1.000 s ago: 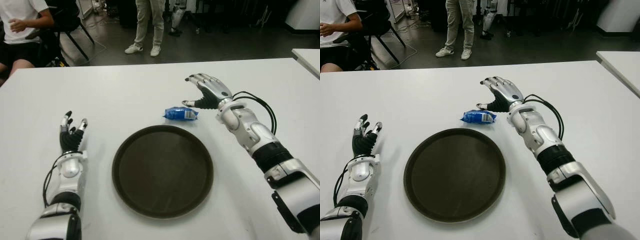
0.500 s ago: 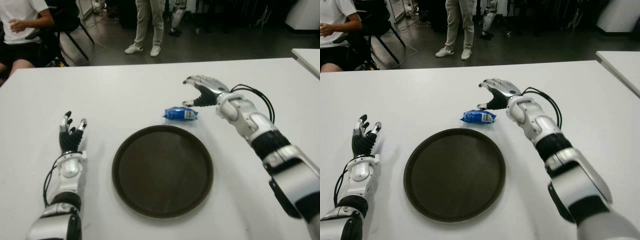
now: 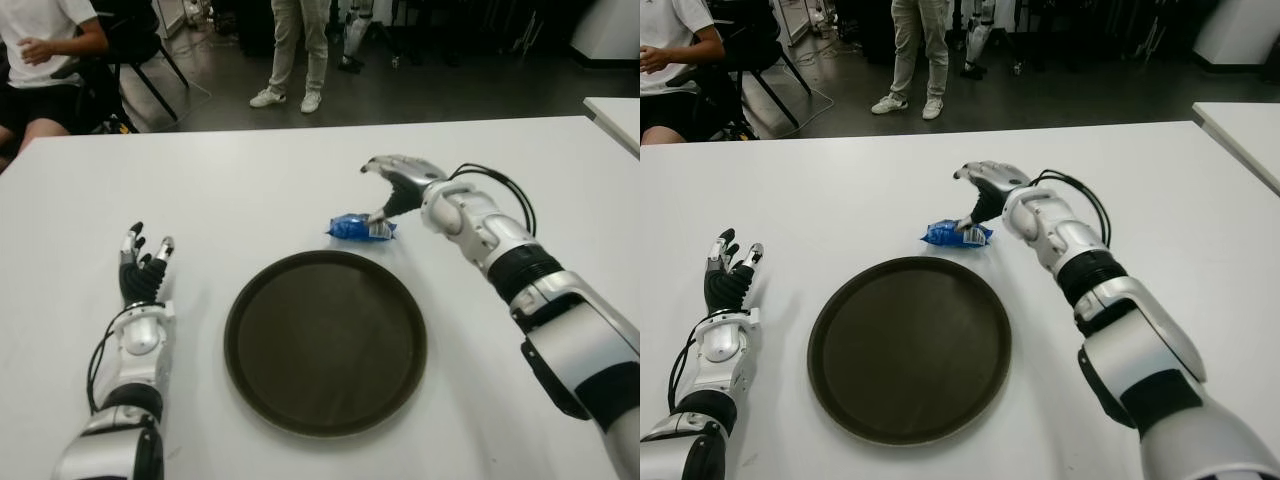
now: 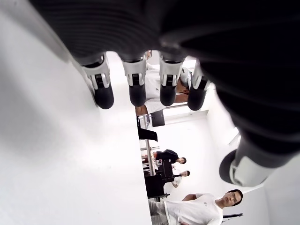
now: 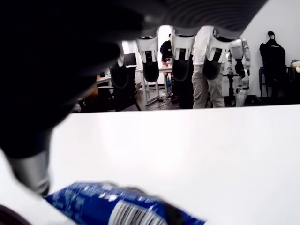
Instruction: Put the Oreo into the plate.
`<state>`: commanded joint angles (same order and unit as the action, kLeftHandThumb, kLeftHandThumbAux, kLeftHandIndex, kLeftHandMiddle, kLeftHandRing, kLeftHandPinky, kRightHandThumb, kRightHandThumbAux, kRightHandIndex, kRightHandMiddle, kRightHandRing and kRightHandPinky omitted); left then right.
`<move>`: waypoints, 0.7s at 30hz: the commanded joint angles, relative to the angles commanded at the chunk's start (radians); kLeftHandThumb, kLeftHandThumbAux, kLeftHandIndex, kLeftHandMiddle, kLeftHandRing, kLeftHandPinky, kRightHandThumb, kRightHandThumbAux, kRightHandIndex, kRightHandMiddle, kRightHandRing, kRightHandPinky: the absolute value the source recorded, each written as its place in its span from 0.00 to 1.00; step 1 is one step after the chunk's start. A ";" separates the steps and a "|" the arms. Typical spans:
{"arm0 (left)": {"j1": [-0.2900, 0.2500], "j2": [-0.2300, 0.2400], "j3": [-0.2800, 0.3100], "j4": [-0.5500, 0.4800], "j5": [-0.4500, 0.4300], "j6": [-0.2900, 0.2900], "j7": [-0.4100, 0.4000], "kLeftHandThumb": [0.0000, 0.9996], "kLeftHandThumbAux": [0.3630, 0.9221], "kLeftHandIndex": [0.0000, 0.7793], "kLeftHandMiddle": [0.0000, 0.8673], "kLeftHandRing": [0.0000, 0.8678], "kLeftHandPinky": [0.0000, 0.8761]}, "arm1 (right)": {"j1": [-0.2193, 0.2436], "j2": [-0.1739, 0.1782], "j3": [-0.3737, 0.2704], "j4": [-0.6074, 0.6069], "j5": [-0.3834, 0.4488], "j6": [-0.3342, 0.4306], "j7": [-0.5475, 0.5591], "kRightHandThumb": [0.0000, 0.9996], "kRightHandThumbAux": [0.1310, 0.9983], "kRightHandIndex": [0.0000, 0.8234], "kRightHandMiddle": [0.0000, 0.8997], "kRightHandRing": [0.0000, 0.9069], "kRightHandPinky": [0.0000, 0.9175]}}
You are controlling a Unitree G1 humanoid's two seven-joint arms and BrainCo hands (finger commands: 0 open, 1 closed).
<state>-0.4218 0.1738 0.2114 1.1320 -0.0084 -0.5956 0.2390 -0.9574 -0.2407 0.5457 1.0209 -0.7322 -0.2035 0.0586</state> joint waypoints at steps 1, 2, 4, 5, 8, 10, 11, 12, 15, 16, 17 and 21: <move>0.000 0.000 -0.001 0.000 0.001 -0.001 0.000 0.33 0.39 0.02 0.02 0.00 0.00 | -0.001 0.002 -0.001 0.003 0.002 -0.005 -0.001 0.01 0.56 0.00 0.00 0.00 0.00; 0.001 0.001 -0.002 0.000 0.002 -0.003 0.001 0.33 0.39 0.02 0.02 0.00 0.00 | -0.001 0.003 -0.002 0.004 0.005 -0.011 0.001 0.00 0.56 0.00 0.00 0.00 0.00; 0.001 0.002 -0.003 0.001 0.005 -0.005 0.002 0.33 0.38 0.02 0.01 0.00 0.00 | -0.003 0.004 -0.004 0.007 0.009 -0.019 0.005 0.00 0.57 0.00 0.00 0.00 0.00; 0.002 0.002 -0.004 0.001 0.006 -0.006 0.002 0.32 0.39 0.01 0.01 0.00 0.00 | -0.004 0.005 -0.005 0.008 0.010 -0.022 0.007 0.00 0.58 0.00 0.00 0.00 0.00; 0.002 0.003 -0.005 0.002 0.008 -0.008 0.003 0.32 0.39 0.01 0.01 0.00 0.00 | -0.007 0.008 -0.005 0.014 0.011 -0.026 0.008 0.00 0.59 0.00 0.00 0.00 0.00; 0.001 0.004 -0.005 0.004 0.008 -0.008 0.004 0.31 0.40 0.01 0.01 0.00 0.00 | -0.008 0.009 -0.005 0.017 0.012 -0.031 0.012 0.00 0.60 0.00 0.00 0.00 0.00; 0.001 0.004 -0.005 0.004 0.008 -0.008 0.004 0.31 0.40 0.01 0.01 0.00 0.00 | -0.009 0.010 -0.005 0.018 0.013 -0.034 0.014 0.00 0.61 0.00 0.00 0.00 0.00; 0.000 0.004 -0.004 0.005 0.007 -0.008 0.003 0.31 0.40 0.01 0.01 0.00 0.00 | -0.009 0.010 -0.005 0.018 0.014 -0.036 0.016 0.00 0.62 0.00 0.00 0.00 0.00; -0.001 0.004 -0.003 0.007 0.006 -0.007 0.003 0.32 0.39 0.02 0.01 0.00 0.00 | -0.010 0.010 -0.005 0.019 0.015 -0.041 0.022 0.00 0.64 0.00 0.00 0.00 0.00; -0.001 0.004 -0.003 0.007 0.007 -0.007 0.005 0.33 0.39 0.02 0.01 0.00 0.00 | -0.011 0.011 -0.005 0.020 0.015 -0.042 0.026 0.00 0.65 0.00 0.00 0.00 0.00; -0.002 0.004 -0.003 0.007 0.007 -0.007 0.006 0.33 0.39 0.02 0.01 0.00 0.00 | -0.012 0.012 -0.005 0.021 0.016 -0.043 0.029 0.00 0.65 0.00 0.00 0.00 0.00; -0.001 0.002 -0.004 0.006 0.008 -0.009 0.009 0.33 0.38 0.01 0.01 0.00 0.00 | -0.013 0.012 -0.007 0.020 0.022 -0.047 0.048 0.00 0.64 0.00 0.00 0.00 0.00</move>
<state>-0.4225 0.1757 0.2074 1.1375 -0.0001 -0.6045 0.2481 -0.9705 -0.2290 0.5390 1.0409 -0.7103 -0.2501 0.1068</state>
